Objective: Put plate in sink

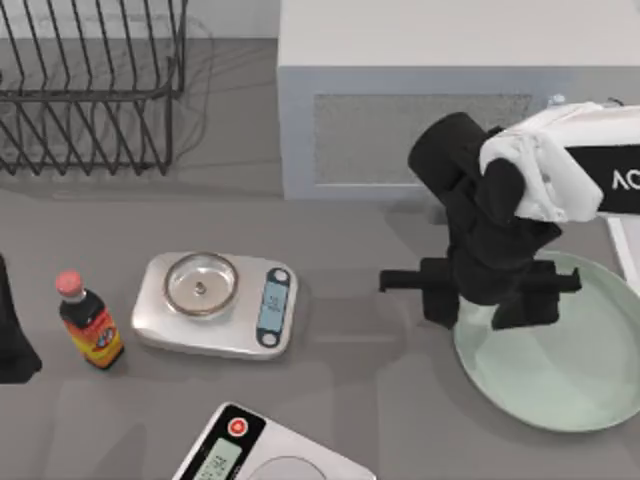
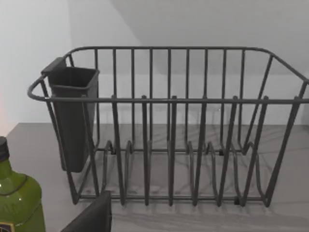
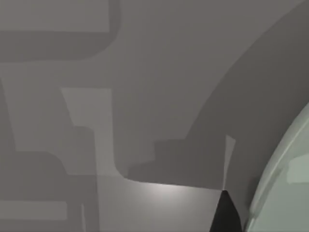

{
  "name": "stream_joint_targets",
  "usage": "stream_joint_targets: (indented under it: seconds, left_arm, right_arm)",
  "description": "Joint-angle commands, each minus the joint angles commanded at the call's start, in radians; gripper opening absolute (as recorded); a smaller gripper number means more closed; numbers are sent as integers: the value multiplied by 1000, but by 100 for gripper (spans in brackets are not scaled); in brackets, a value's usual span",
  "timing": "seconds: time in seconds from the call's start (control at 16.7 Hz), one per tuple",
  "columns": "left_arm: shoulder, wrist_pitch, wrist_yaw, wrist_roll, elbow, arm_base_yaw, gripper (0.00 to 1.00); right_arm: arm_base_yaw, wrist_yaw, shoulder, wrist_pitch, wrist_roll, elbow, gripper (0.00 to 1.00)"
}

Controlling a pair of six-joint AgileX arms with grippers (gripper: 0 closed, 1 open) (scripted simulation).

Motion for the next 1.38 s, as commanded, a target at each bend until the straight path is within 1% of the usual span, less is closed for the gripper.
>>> stream_joint_targets:
  seconds: [0.24, 0.3, 0.36, 0.48, 0.6, 0.78, 0.96, 1.2, 1.38]
  left_arm:
    - [0, 0, 0, 0, 0, 0, 100]
    - [0, 0, 0, 0, 0, 0, 100]
    - [0, 0, 0, 0, 0, 0, 100]
    - [0, 0, 0, 0, 0, 0, 100]
    - [0, 0, 0, 0, 0, 0, 100]
    - [0, 0, 0, 0, 0, 0, 100]
    - [0, 0, 0, 0, 0, 0, 100]
    - [0, 0, 0, 0, 0, 0, 100]
    - [0, 0, 0, 0, 0, 0, 100]
  right_arm:
    - [0, 0, 0, 0, 0, 0, 0]
    - [-15, 18, -94, -2, -9, 10, 0]
    - [-14, 18, -94, -4, -8, 12, 0]
    - [11, 20, -88, -37, 7, 46, 0]
    - [52, 25, -78, -111, 32, 123, 0]
    - [109, 30, -64, -300, 66, 317, 0]
    - [125, 31, -56, -566, 75, 594, 0]
    - [70, 25, -53, -879, 40, 913, 0]
    - [3, 19, -63, -1010, -1, 1045, 0]
